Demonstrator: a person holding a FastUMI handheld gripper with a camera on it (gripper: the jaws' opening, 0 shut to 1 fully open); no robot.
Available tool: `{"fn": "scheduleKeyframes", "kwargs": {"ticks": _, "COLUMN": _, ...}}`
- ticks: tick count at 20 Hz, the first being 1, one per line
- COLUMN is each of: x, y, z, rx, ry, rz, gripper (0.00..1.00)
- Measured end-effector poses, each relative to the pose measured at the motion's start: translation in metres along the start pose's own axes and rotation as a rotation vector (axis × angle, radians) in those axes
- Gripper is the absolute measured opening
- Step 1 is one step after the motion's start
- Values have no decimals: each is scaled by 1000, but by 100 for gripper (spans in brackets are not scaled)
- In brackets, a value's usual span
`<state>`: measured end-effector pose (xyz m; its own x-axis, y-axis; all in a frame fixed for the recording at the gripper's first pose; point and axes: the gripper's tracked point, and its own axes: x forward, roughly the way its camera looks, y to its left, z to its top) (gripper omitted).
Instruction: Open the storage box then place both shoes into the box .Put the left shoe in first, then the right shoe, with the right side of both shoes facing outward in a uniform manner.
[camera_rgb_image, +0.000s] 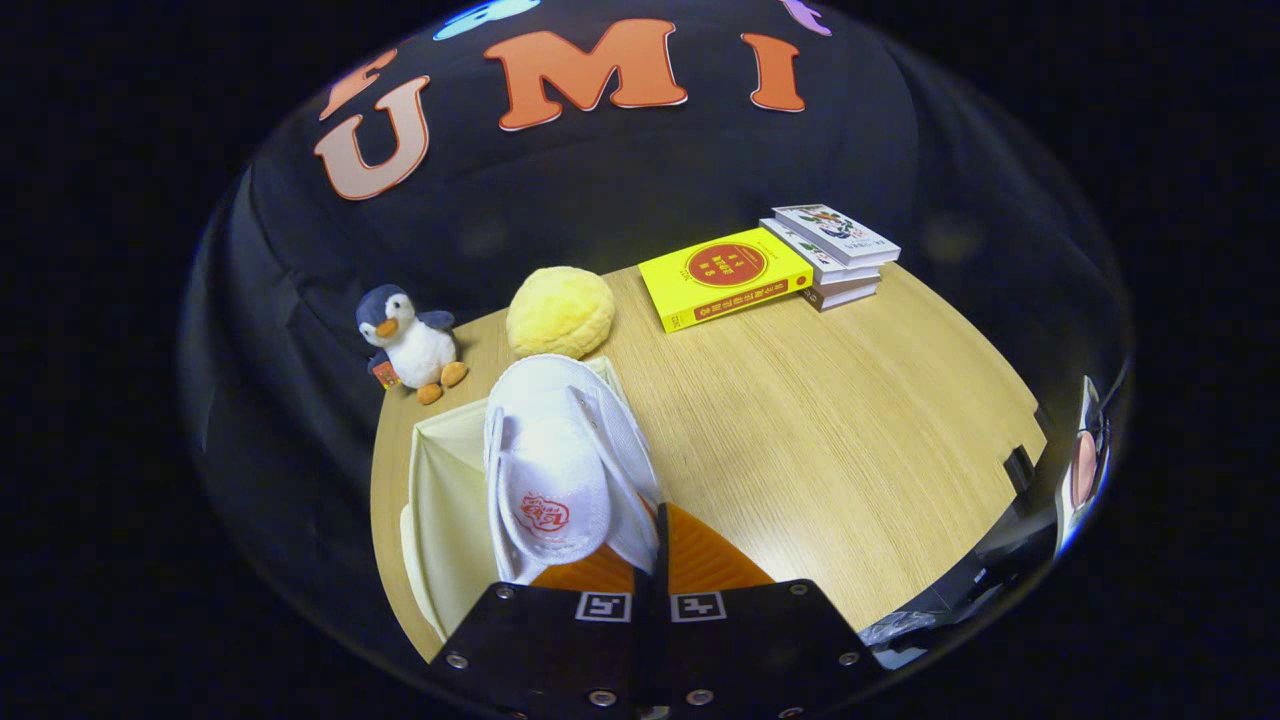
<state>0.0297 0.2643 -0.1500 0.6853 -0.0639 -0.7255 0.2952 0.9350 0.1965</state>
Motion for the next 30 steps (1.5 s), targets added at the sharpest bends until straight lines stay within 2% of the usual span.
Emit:
{"fn": "scheduleKeyframes", "kwargs": {"ticks": 2, "x": 5, "y": 1, "z": 4, "rx": -3, "ry": -22, "rz": -33, "gripper": 0}}
{"fn": "scheduleKeyframes", "kwargs": {"ticks": 4, "x": 6, "y": 8, "z": 1, "rx": 3, "ry": -9, "rz": -30, "gripper": 1}}
{"fn": "scheduleKeyframes", "kwargs": {"ticks": 10, "x": 2, "y": 2, "z": -1, "rx": -81, "ry": -35, "rz": -65, "gripper": 2}}
{"fn": "scheduleKeyframes", "kwargs": {"ticks": 14, "x": 2, "y": 12, "z": -4, "rx": -42, "ry": -42, "rz": -36, "gripper": 3}}
{"fn": "scheduleKeyframes", "kwargs": {"ticks": 20, "x": 6, "y": 24, "z": -30, "rx": -126, "ry": -6, "rz": 10, "gripper": 3}}
{"fn": "scheduleKeyframes", "kwargs": {"ticks": 21, "x": 3, "y": 22, "z": -22, "rx": -159, "ry": -28, "rz": -7, "gripper": 7}}
{"fn": "scheduleKeyframes", "kwargs": {"ticks": 22, "x": -4, "y": 11, "z": -4, "rx": -203, "ry": -87, "rz": -49, "gripper": 24}}
{"fn": "scheduleKeyframes", "kwargs": {"ticks": 23, "x": -13, "y": 12, "z": 18, "rx": -216, "ry": -158, "rz": -49, "gripper": 41}}
{"fn": "scheduleKeyframes", "kwargs": {"ticks": 25, "x": -33, "y": 22, "z": 42, "rx": -210, "ry": -219, "rz": -8, "gripper": 63}}
{"fn": "scheduleKeyframes", "kwargs": {"ticks": 27, "x": -49, "y": 23, "z": 60, "rx": -195, "ry": -247, "rz": 41, "gripper": 98}}
{"fn": "scheduleKeyframes", "kwargs": {"ticks": 30, "x": -70, "y": 7, "z": 85, "rx": -192, "ry": -299, "rz": 63, "gripper": 99}}
